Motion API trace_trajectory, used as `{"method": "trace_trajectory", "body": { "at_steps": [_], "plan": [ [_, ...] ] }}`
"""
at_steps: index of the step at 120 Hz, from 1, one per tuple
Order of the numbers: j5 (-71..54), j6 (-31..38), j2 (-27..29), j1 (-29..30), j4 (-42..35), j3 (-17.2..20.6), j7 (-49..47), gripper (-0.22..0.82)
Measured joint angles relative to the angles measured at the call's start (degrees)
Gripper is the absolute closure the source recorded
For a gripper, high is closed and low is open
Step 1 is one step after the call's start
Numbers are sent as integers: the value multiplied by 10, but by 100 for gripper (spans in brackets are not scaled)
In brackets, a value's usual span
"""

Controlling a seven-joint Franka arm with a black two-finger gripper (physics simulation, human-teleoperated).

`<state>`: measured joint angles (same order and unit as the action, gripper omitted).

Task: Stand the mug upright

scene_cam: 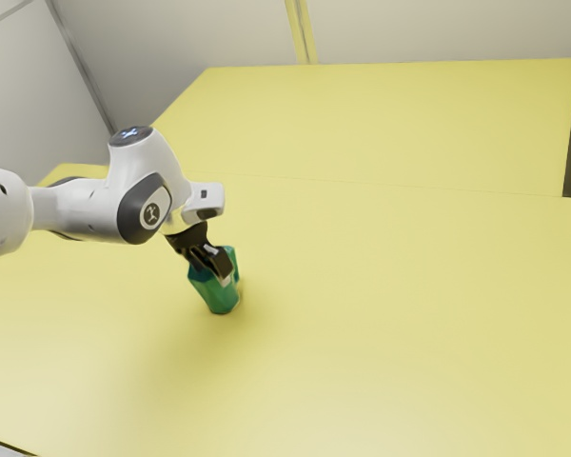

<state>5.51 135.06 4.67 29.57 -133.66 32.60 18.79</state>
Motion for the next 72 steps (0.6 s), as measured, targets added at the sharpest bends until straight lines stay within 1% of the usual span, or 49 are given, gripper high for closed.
{"method": "trace_trajectory", "body": {
  "at_steps": [13, 29, 46, 54, 58, 62, 65, 72],
  "plan": [
    [0, -13, 16, 1, 10, 8, -8, 8],
    [1, -55, 28, 4, 52, 10, -21, 4],
    [0, -131, 23, 7, 170, 8, -44, 2],
    [0, -172, 14, 4, 229, 0, -53, 2],
    [0, -193, 11, -8, 252, -16, -58, 1],
    [0, -214, 10, -38, 271, -50, -62, 1],
    [0, -229, 9, -70, 283, -83, -65, 1],
    [-9, -269, -2, -168, 319, -183, -73, 1]
  ]
}}
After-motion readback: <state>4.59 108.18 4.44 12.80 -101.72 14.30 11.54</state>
